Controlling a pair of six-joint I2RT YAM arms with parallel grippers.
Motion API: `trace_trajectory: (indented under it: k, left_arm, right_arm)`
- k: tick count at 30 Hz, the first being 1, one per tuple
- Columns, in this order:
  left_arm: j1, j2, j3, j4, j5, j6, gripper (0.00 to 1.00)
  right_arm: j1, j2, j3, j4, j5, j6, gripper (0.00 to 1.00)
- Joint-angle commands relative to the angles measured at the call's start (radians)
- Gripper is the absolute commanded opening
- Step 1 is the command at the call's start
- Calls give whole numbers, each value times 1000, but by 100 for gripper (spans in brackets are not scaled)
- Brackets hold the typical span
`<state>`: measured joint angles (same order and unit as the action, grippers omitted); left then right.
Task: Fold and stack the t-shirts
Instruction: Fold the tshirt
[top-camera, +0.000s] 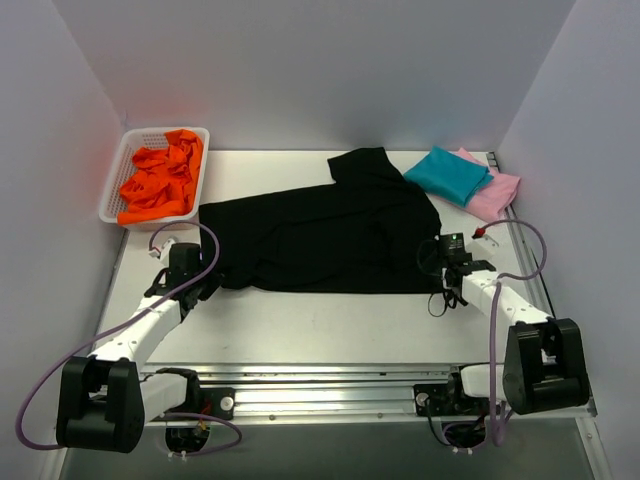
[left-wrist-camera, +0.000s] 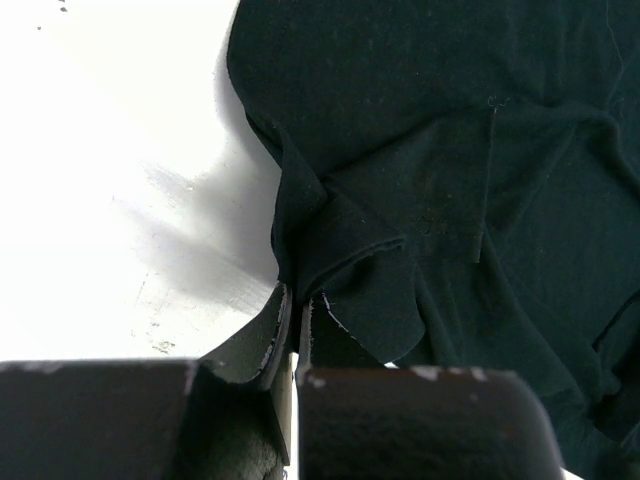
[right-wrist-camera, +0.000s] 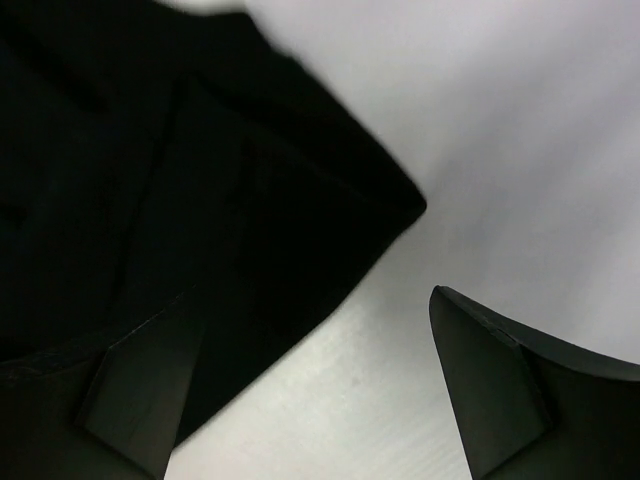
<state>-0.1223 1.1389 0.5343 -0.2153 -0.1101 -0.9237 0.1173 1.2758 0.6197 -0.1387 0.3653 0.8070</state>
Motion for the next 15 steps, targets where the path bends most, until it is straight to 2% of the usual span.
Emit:
trace_trajectory:
  k: [1,10,15]
  left_arm:
    - [7,-11,1,19,-10,0,2]
    - [7,-13,1,22,-11,3,2]
    - [7,-16,0,16,-10,3,2]
  right_arm:
    - [-5,2,-58,17,-180,-2,89]
    - [-24,105,-37,85,-140,-9,78]
    - [-93,165,3,85,-152,-26,74]
